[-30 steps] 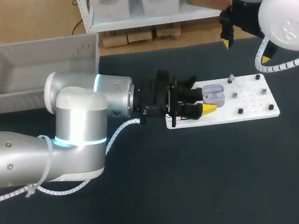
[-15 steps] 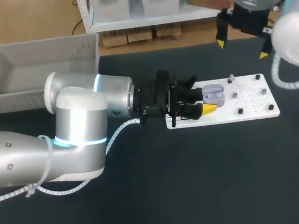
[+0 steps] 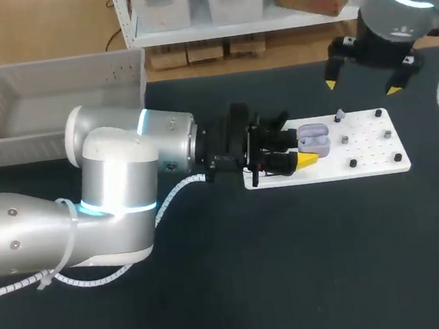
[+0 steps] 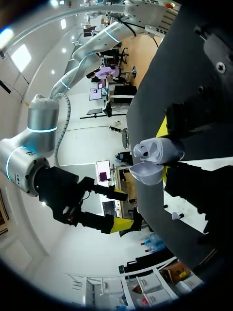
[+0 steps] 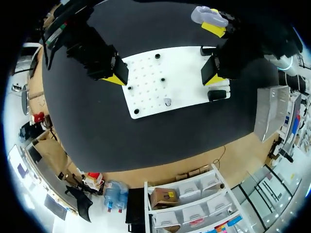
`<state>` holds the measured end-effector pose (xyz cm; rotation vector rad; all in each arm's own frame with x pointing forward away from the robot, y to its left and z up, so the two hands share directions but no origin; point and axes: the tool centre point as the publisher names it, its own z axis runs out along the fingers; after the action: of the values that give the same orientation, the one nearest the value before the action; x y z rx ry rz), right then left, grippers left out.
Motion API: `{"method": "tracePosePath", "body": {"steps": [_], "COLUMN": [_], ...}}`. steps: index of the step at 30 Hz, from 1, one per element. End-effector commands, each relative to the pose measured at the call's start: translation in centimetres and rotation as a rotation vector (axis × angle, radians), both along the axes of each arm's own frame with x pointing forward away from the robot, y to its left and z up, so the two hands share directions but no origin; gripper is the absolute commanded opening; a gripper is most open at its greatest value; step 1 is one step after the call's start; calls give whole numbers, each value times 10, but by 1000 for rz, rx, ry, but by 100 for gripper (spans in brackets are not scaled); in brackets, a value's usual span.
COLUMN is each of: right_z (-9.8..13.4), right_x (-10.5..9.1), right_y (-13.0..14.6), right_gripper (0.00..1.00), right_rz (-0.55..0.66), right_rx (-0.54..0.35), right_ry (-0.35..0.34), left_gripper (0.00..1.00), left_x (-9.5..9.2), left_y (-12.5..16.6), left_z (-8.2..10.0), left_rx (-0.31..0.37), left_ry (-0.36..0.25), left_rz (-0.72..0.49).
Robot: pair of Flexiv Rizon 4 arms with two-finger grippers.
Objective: Pick up each earbud case from the left stands, insert the matching earbuds, close the lid, and place the case in the box.
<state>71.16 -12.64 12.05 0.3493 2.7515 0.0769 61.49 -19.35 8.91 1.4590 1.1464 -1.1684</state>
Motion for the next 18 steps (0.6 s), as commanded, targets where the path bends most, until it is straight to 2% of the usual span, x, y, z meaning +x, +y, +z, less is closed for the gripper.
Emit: {"method": "tracePosePath", "body": {"steps": [1, 2, 4, 7, 13, 18], "right_z": [-3, -4, -6, -10, -23, -38], "right_x": [12, 13, 14, 17, 18, 18], "right_y": [7, 7, 8, 10, 17, 21], "right_gripper": [95, 94, 85, 80, 73, 57], "right_rz": [19, 28, 48, 77, 119, 132], "right_rx": [-25, -21, -7, 33, 40, 34], "right_ry": [44, 50, 60, 74, 100, 129], "left_gripper": [0, 0, 0, 0, 0, 0], "left_x": [-1, -1, -1, -1, -1, -1], "left_y": [0, 0, 0, 0, 0, 0], "left_z": [-1, -1, -1, -1, -1, -1], "left_rx": [-3, -3, -3, -3, -3, -3], "left_ry": [-3, -3, -3, -3, -3, -3], "left_rz": [5, 5, 5, 5, 5, 5]}}
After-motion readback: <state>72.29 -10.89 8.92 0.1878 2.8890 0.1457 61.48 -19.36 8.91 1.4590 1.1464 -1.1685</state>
